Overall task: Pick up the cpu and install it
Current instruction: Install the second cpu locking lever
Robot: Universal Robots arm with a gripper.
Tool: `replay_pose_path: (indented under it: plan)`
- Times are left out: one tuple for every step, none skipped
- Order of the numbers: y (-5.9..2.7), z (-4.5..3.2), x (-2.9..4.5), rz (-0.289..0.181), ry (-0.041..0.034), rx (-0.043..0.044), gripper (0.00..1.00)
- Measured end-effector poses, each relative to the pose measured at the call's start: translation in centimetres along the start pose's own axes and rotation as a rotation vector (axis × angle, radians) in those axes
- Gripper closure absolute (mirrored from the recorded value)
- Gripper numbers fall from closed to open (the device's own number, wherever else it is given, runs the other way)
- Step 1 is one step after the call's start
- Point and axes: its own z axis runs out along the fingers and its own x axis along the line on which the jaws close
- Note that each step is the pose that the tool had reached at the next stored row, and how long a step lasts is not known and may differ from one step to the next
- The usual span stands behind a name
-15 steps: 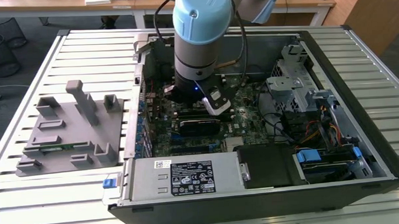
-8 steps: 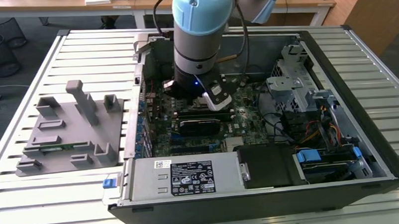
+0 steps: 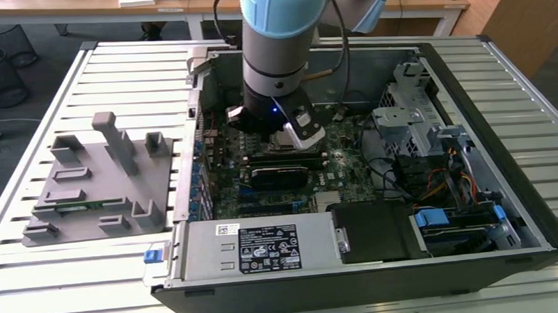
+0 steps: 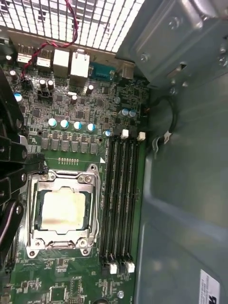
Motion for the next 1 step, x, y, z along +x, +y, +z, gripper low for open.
replay_pose_path:
  plan:
    - [0.02,-0.07,0.00,0.000,-0.0001,-0.0001,0.89]
